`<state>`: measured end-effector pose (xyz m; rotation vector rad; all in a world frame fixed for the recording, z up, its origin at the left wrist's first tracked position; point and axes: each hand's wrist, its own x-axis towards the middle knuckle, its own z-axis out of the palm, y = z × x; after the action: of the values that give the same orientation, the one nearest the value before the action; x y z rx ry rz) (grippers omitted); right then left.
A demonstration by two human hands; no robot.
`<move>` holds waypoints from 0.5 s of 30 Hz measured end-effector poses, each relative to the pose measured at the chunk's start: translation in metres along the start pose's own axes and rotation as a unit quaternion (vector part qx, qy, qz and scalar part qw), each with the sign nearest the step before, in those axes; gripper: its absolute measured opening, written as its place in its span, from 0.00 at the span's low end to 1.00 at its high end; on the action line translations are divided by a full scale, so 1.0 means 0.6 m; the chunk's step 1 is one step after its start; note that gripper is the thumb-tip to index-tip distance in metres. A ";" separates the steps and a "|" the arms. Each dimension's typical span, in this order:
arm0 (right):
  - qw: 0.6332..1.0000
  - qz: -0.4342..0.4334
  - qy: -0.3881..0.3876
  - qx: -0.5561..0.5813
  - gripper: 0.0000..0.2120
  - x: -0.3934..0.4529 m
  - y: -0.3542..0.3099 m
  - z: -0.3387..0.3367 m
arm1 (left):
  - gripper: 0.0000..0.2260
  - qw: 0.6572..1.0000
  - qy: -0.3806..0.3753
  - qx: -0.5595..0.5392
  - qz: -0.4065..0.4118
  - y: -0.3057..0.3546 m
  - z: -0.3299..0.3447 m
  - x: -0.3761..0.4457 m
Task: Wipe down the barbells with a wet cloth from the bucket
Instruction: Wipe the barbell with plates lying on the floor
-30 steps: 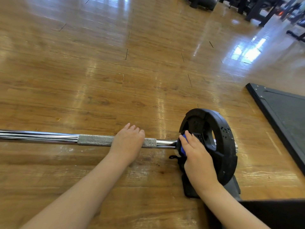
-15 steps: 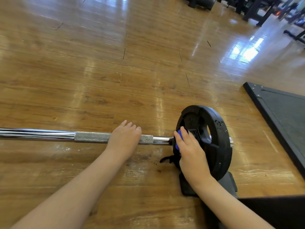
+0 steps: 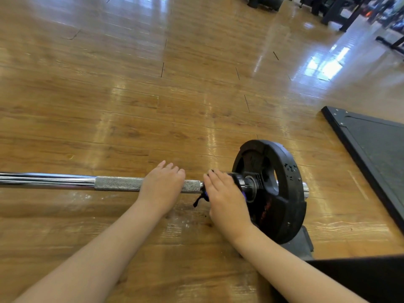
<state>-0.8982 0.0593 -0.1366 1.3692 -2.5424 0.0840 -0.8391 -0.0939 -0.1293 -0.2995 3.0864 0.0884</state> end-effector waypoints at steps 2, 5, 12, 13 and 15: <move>0.999 -0.008 -0.026 0.017 0.30 0.008 -0.005 -0.002 | 0.19 1.000 0.002 -0.001 0.001 0.000 0.000 -0.001; 0.999 -0.003 -0.032 0.003 0.30 -0.008 0.009 -0.012 | 0.20 1.000 -0.004 -0.008 0.004 -0.003 -0.001 -0.001; 0.999 0.018 -0.031 0.002 0.35 -0.038 -0.033 0.001 | 0.19 1.000 -0.003 0.007 0.002 -0.001 0.000 -0.003; 0.999 0.004 -0.032 0.018 0.36 -0.029 -0.041 0.005 | 0.19 1.000 -0.003 0.009 0.001 -0.001 0.001 -0.003; 0.998 -0.030 -0.031 0.045 0.34 -0.015 -0.046 0.006 | 0.18 1.000 -0.007 0.015 0.003 -0.003 0.001 -0.002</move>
<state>-0.8717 0.0505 -0.1443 1.5019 -2.5747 0.1497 -0.8374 -0.0952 -0.1297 -0.2858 3.0725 0.0440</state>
